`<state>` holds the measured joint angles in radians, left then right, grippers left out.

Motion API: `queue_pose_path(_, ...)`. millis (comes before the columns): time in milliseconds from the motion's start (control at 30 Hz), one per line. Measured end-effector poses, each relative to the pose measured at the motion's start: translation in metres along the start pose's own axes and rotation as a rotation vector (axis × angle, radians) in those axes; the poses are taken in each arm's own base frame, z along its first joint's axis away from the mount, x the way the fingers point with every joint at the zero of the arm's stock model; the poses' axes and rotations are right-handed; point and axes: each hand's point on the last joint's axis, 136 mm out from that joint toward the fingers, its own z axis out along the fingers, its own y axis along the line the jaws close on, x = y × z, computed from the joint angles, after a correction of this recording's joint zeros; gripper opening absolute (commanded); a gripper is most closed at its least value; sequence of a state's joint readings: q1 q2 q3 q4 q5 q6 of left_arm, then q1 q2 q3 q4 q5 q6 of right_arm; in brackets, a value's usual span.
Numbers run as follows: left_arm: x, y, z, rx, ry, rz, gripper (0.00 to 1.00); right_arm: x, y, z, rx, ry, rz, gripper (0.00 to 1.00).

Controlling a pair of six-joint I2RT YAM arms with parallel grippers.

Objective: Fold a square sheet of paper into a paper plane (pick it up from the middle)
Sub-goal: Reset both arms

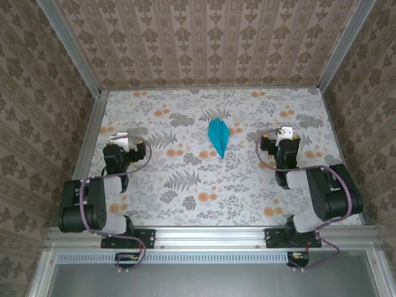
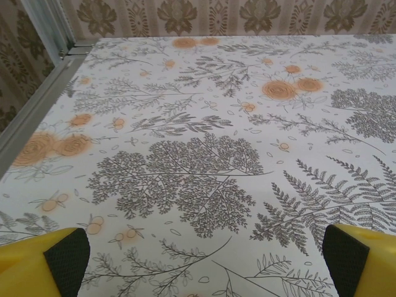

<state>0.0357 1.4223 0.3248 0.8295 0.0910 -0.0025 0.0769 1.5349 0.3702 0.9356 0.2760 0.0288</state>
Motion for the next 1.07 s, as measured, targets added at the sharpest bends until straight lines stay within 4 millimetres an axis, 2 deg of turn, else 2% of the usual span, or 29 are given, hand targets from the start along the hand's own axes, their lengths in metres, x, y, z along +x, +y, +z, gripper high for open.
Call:
queue_pose_path(200,0.017,-0.002,0.01,0.012,0.042,-0.004,1.0,0.004,0.0,0.002,-0.008,0.009,0.001,1.0)
queue_pose_path(367,0.007,0.0,0.017,-0.012,0.039,0.01,1.0,0.004,-0.003,0.003,-0.004,0.01,0.007,1.0)
queue_pose_path(500,-0.004,-0.007,0.021,-0.019,0.024,0.041,1.0,0.004,-0.002,0.003,-0.006,0.01,0.007,1.0)
queue_pose_path(1067,0.002,-0.004,0.021,-0.037,0.048,0.049,1.0,0.004,-0.002,0.003,-0.007,0.01,0.007,1.0)
